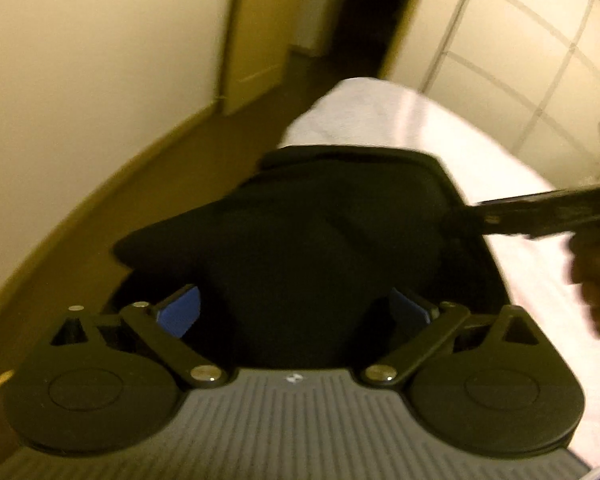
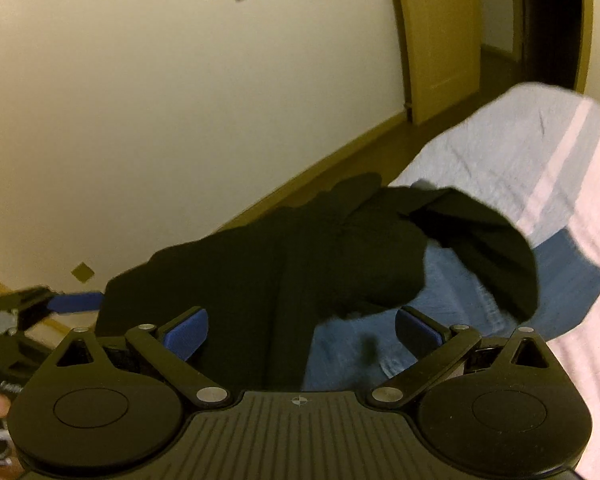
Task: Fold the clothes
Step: 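Grasp the black garment with both grippers and lift it off the pile, then lay the black garment flat on the bed and open both grippers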
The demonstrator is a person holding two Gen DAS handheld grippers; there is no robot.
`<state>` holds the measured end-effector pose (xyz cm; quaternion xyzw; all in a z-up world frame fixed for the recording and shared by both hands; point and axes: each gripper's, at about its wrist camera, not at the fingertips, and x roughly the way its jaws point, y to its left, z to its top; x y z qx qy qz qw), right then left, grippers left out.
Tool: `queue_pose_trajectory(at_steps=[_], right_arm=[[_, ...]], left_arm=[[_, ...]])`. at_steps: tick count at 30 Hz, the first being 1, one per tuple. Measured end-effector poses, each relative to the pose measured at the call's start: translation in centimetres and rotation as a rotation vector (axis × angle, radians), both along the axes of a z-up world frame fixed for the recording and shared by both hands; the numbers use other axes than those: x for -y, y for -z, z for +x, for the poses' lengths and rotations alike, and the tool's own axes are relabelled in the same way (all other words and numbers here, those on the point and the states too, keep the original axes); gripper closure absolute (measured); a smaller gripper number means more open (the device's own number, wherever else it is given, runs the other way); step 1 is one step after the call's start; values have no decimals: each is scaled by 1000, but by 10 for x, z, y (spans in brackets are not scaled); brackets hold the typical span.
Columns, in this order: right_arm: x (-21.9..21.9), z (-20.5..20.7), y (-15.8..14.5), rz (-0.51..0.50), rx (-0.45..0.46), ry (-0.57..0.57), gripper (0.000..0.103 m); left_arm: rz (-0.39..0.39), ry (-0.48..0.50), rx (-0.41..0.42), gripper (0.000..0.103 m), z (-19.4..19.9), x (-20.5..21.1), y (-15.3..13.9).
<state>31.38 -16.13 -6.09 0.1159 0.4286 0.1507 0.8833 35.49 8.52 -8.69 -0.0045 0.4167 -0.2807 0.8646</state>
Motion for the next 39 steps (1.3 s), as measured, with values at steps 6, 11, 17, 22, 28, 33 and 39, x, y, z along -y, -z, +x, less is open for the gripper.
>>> queue_pose_trajectory(at_steps=[6, 11, 17, 22, 28, 33, 39], right_arm=[[-5, 27, 14, 83, -23, 7, 29], [1, 28, 1, 99, 6, 25, 82], [30, 18, -25, 232, 64, 87, 94], [72, -22, -72, 344, 206, 166, 95], [144, -116, -157, 356, 443, 262, 96], [222, -249, -199, 256, 582, 390, 97], [327, -425, -155, 125, 479, 620, 96]], left_arm=[[-55, 65, 10, 44, 10, 2, 0], [-34, 125, 51, 96, 20, 12, -15], [-37, 265, 207, 99, 4, 40, -58], [-122, 377, 344, 99, -23, 76, -111], [-243, 548, 481, 99, -89, 158, -167], [-308, 748, 502, 98, -191, 253, -185], [-279, 935, 305, 95, -314, 384, -119]])
